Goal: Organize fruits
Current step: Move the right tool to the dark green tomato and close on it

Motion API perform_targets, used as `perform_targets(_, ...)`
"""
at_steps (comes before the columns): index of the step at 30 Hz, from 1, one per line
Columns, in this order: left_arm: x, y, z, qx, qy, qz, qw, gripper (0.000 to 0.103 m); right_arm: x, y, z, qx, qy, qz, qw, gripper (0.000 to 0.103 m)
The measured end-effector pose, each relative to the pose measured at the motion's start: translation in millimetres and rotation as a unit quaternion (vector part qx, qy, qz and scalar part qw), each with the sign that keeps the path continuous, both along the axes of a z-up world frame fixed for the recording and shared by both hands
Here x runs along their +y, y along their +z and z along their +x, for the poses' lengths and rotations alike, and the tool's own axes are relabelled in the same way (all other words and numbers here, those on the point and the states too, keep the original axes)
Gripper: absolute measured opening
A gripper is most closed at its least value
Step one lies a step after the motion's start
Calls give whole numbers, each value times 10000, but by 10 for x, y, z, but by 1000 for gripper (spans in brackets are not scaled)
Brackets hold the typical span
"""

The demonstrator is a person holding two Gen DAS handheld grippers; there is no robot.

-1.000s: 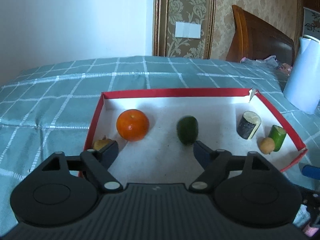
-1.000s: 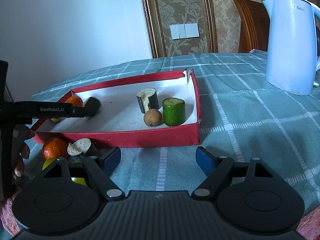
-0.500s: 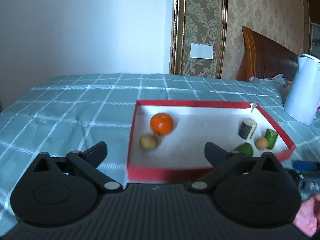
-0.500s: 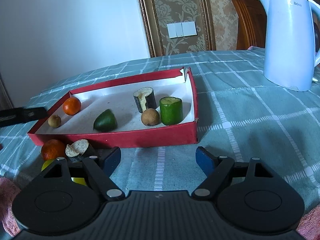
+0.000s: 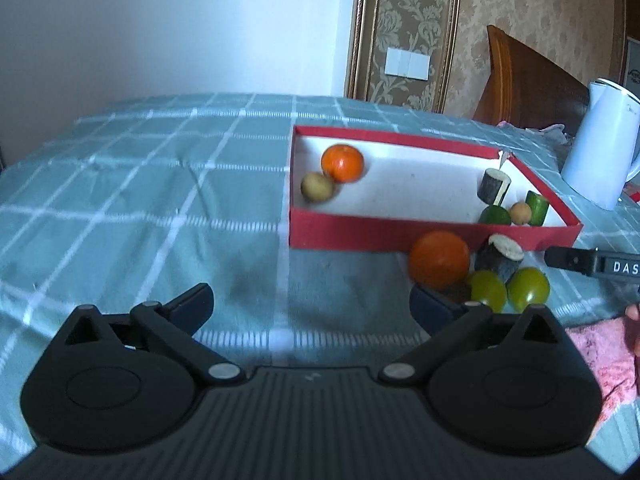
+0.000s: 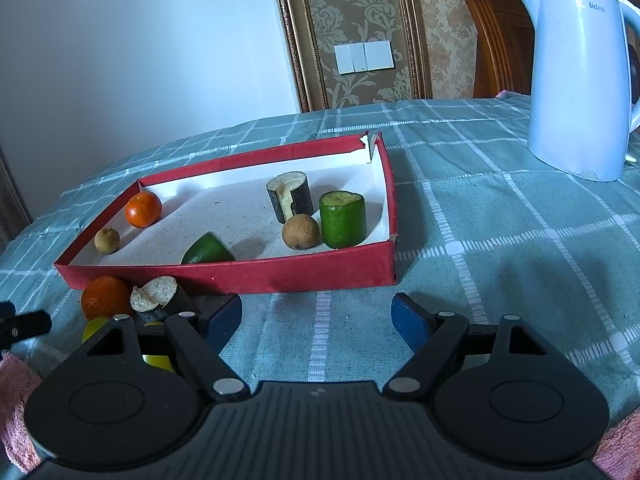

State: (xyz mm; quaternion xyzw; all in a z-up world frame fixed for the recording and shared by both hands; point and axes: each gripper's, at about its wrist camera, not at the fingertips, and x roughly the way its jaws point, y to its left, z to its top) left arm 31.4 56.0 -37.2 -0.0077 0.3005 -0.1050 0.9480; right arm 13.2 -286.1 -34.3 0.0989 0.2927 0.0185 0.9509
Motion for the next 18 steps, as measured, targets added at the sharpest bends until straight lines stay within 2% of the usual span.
perform_targets(4,-12,-100,14,163,31,161,9997,103,-5,3,-7,-28,1,9,10000,82)
perform_targets(7,-35,-100,-1,103,15,242,9997,103,-6,28,-68,-177,61,-2,9998,82)
perform_targets(11,-87,-120,2,145,9,413,9990,103,87,133,-265,-473,467,-88,9977,82)
perform_targets(14,-91,-125,0,140,11,435,9990,103,223,219,-445,-751,788,-375,9934,82)
perform_targets(18,-98,-128,2,145,13,434,9990,103,367,248,-477,-675,1106,-501,9903,82)
